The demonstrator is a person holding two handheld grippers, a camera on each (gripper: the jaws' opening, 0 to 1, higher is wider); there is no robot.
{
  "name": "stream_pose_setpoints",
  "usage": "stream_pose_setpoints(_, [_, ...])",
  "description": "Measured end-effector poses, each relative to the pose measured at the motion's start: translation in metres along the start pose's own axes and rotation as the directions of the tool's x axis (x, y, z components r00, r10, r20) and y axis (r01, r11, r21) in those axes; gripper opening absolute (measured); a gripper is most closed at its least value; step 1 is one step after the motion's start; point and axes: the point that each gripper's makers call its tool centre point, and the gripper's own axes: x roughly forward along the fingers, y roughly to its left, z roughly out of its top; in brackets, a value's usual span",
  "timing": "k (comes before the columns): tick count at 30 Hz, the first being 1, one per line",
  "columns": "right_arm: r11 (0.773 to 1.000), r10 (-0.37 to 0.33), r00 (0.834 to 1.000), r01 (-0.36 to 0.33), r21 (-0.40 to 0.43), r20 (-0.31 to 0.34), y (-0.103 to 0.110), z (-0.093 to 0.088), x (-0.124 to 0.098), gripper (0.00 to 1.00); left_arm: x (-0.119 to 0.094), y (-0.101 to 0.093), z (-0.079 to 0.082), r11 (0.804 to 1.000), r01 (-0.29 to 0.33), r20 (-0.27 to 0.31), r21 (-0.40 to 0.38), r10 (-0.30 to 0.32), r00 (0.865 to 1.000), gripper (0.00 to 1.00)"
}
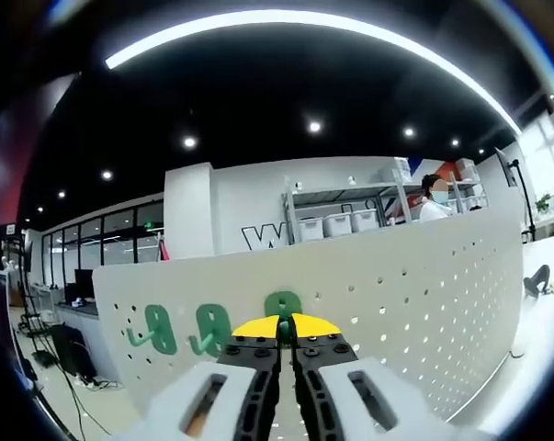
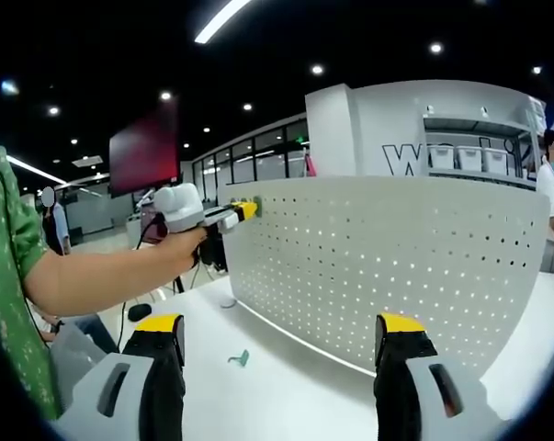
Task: Insert the hook assembly into the mounting plate slot until the hook locks in place.
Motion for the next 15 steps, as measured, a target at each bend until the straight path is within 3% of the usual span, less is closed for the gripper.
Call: stream_pose_setpoints(15, [1.000,-0.006,1.000,0.006,0.013,-0.002,-0.0018,-0.0041,-0.0008,0.87,-0.0012,-0.0014,0.0005,0.995,0.014,-0.009,0.098,-0.013,1.000,0.03])
